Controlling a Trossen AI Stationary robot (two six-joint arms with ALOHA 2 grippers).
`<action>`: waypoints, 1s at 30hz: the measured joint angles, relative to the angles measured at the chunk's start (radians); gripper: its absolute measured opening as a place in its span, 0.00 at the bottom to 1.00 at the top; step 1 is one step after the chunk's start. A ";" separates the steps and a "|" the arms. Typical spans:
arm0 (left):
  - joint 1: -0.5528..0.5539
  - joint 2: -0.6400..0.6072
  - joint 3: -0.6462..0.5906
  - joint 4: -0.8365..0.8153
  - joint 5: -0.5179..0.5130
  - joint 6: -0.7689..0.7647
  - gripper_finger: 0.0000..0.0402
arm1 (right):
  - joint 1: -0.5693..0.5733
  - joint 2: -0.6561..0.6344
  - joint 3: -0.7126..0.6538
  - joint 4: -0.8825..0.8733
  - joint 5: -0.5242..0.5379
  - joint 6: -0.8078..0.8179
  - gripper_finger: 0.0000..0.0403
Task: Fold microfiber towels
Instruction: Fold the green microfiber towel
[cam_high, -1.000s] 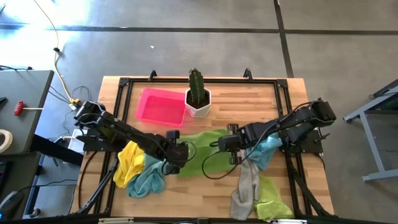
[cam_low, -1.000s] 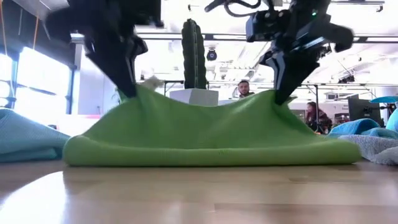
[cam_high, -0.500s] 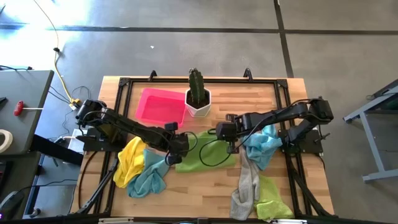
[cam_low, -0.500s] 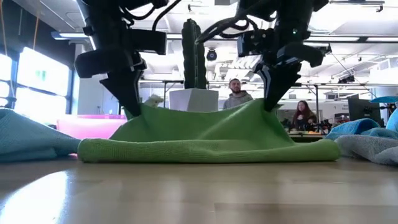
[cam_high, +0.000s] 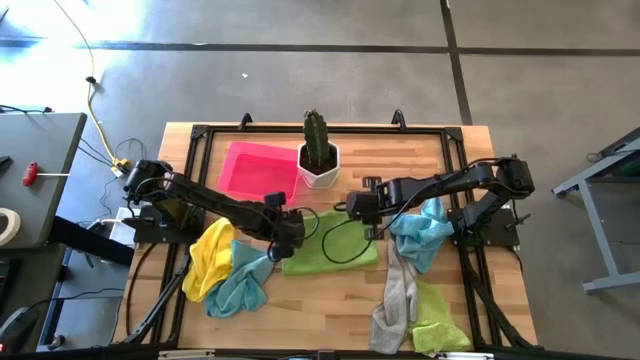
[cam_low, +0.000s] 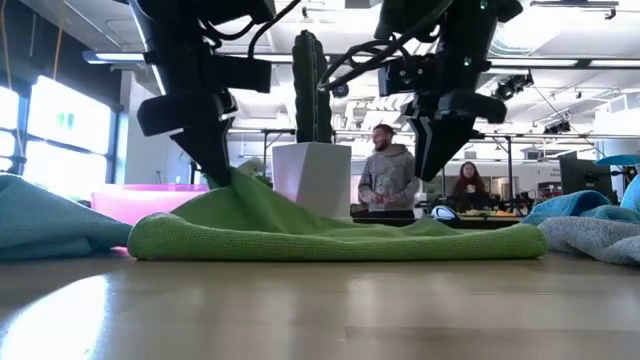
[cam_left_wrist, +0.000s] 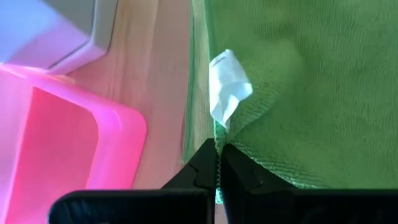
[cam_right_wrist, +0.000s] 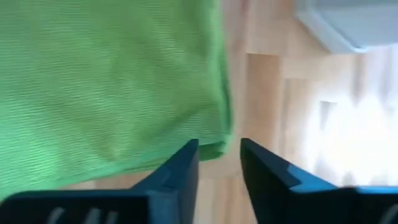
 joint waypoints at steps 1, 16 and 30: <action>0.001 0.004 0.000 -0.001 0.000 0.000 0.00 | 0.000 0.000 0.000 0.000 0.011 0.016 0.33; 0.041 0.038 0.000 -0.010 -0.051 -0.015 0.09 | 0.037 0.000 0.000 0.033 -0.087 0.134 0.37; 0.041 0.038 0.000 -0.050 -0.062 0.000 0.40 | 0.047 0.000 0.000 0.043 -0.085 0.229 0.37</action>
